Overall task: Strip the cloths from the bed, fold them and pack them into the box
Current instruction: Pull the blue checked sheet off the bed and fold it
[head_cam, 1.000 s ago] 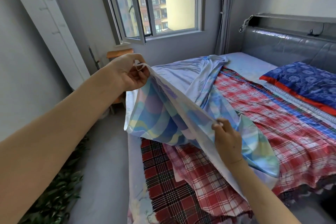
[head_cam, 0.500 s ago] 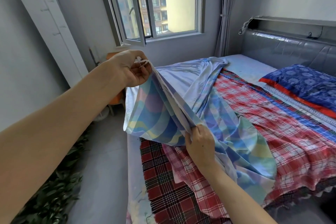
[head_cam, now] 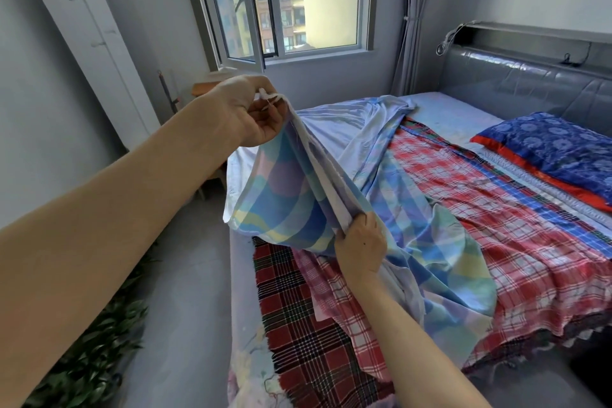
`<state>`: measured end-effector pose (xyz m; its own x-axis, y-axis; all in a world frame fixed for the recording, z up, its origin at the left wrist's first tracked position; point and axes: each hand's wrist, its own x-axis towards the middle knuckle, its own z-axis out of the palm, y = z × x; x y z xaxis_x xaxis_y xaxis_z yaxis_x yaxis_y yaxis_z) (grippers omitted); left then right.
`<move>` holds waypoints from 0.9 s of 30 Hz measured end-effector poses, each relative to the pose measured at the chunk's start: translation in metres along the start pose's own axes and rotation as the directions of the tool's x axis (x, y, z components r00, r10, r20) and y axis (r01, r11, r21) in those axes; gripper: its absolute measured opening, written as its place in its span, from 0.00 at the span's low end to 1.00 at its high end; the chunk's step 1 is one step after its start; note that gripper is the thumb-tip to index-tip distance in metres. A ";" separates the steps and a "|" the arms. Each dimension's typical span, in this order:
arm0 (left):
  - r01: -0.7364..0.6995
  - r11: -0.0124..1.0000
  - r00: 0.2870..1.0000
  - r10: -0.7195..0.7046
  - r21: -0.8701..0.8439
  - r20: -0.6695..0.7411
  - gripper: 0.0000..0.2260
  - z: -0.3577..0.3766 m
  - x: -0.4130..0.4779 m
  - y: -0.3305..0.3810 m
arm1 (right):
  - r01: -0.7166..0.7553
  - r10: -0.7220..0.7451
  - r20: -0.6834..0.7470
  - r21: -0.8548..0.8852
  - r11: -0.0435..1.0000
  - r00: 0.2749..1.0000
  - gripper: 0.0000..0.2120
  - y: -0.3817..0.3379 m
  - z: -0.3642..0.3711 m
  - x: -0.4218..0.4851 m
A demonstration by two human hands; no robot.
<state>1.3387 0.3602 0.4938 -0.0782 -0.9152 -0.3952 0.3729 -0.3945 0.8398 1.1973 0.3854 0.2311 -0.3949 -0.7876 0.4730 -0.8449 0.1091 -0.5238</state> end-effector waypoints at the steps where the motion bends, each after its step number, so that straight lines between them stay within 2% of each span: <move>1: -0.005 1.000 1.000 0.005 0.006 -0.004 0.09 -0.003 0.000 0.003 | 0.032 -0.031 -0.023 0.025 0.999 0.999 0.15 0.005 -0.004 -0.001; 2: -0.010 1.000 1.000 0.010 0.011 -0.011 0.10 -0.007 0.001 0.005 | 0.080 -0.077 -0.052 0.047 0.996 0.996 0.15 0.013 -0.008 -0.004; 4: -0.029 0.999 0.999 0.031 0.031 -0.045 0.17 -0.020 0.006 0.009 | 0.208 -0.201 -0.112 0.062 0.976 0.973 0.12 0.031 -0.020 -0.009; 6: -0.026 0.996 0.997 0.032 0.081 -0.072 0.22 -0.038 0.011 0.009 | 0.329 -0.319 -0.181 0.027 0.944 0.930 0.05 0.050 -0.031 -0.012; 9: 0.016 0.991 0.995 -0.004 0.131 -0.095 0.08 -0.069 0.017 -0.003 | 0.411 -0.396 -0.210 0.029 0.911 0.894 0.13 0.063 -0.048 -0.010; 12: 0.108 0.984 0.983 -0.085 0.143 -0.161 0.09 -0.116 0.029 -0.026 | 0.374 -0.348 -0.155 0.202 0.905 0.925 0.09 0.056 -0.057 -0.005; 14: 0.198 0.960 0.959 -0.148 0.198 -0.240 0.17 -0.162 0.039 -0.051 | 0.296 -0.302 -0.040 0.358 0.886 0.952 0.05 0.049 -0.052 -0.010; 16: 0.295 0.912 0.922 -0.192 0.287 -0.337 0.22 -0.214 0.044 -0.085 | 0.203 -0.272 0.098 0.445 0.873 0.957 0.09 0.041 -0.039 -0.020; 17: 0.337 0.886 0.902 -0.207 0.319 -0.378 0.20 -0.239 0.045 -0.102 | 0.171 -0.271 0.168 0.450 0.877 0.948 0.11 0.038 -0.031 -0.026; 18: 0.396 0.846 0.874 -0.227 0.357 -0.430 0.17 -0.258 0.047 -0.118 | 0.144 -0.270 0.234 0.444 0.884 0.934 0.12 0.034 -0.023 -0.033; 19: 0.438 0.770 0.853 -0.191 0.464 -0.486 0.12 -0.274 0.051 -0.132 | 0.122 -0.267 0.284 0.440 0.890 0.921 0.11 0.030 -0.016 -0.040; 20: 0.474 0.625 0.839 -0.107 0.621 -0.533 0.08 -0.283 0.056 -0.145 | 0.103 -0.261 0.315 0.440 0.892 0.912 0.10 0.025 -0.010 -0.044; 21: 0.495 0.438 0.832 0.010 0.750 -0.555 0.09 -0.287 0.060 -0.159 | 0.091 -0.255 0.329 0.441 0.893 0.909 0.09 0.021 -0.003 -0.049; 22: 0.468 0.195 0.843 0.193 0.862 -0.502 0.16 -0.280 0.061 -0.170 | 0.090 -0.253 0.332 0.436 0.895 0.909 0.08 0.016 0.002 -0.052; 23: 0.348 0.058 0.889 0.298 0.936 -0.349 0.23 -0.262 0.057 -0.183 | 0.094 -0.254 0.336 0.427 0.900 0.907 0.08 0.011 0.006 -0.055; 24: 0.142 0.033 0.938 0.314 0.989 -0.145 0.28 -0.237 0.052 -0.197 | 0.097 -0.257 0.349 0.415 0.905 0.901 0.08 0.006 0.009 -0.057; 25: -0.079 0.048 0.959 0.278 0.996 0.062 0.33 -0.210 0.047 -0.213 | 0.096 -0.258 0.365 0.406 0.909 0.894 0.09 0.001 0.012 -0.059; 26: -0.258 0.038 0.943 0.226 0.965 0.243 0.34 -0.183 0.044 -0.229 | 0.087 -0.251 0.382 0.398 0.913 0.890 0.10 -0.004 0.013 -0.061; 27: -0.386 0.014 0.900 0.222 0.922 0.374 0.32 -0.162 0.043 -0.245 | 0.080 -0.246 0.393 0.394 0.915 0.886 0.10 -0.008 0.013 -0.062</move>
<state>1.3938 0.4309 0.2110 -0.3336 -0.9422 -0.0304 -0.8173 0.2730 0.5075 1.2330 0.4253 0.1974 -0.0002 -0.9628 0.2701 -0.6626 -0.2021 -0.7212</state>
